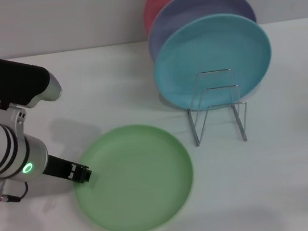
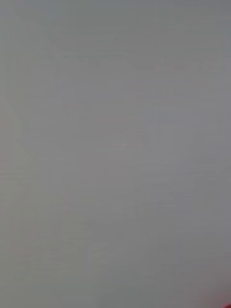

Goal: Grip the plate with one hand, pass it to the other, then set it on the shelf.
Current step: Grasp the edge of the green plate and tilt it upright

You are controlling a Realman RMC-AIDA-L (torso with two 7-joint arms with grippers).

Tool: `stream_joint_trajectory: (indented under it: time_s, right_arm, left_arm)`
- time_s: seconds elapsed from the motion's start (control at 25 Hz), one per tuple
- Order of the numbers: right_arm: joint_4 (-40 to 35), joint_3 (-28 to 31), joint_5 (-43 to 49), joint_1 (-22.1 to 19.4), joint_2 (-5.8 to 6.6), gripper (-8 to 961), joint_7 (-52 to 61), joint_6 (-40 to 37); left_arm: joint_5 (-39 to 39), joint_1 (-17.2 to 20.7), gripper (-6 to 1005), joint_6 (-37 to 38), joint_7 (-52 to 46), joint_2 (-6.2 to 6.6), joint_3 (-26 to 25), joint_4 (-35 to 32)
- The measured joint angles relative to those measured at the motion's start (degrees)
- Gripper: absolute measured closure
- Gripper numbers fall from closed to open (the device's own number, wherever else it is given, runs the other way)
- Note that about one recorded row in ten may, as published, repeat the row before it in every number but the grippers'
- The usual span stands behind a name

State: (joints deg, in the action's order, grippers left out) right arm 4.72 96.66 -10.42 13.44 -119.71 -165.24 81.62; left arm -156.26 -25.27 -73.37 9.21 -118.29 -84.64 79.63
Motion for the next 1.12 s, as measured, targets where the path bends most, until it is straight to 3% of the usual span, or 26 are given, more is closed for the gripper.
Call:
stream_joint_trajectory:
  time_s: [0.4, 0.76, 1.12]
  right_arm:
    - [-0.1, -0.7, 0.1, -0.2, -0.09, 194, 0.0, -0.3]
    - [-0.1, -1.1, 0.1, -0.5, -0.09, 195, 0.0, 1.5]
    - [2.2, -3.9, 0.8, -0.2, -0.09, 198, 2.1, 12.0]
  left_arm:
    - [0.1, -0.1, 888, 0.5, 0.9, -0.04, 0.2, 0.0]
    - [0.1, 1.1, 933, 1.6, 1.9, -0.08, 0.1, 3.0]
    - [-0.9, 2.6, 953, 2.6, 2.9, 0.14, -0.7, 10.2]
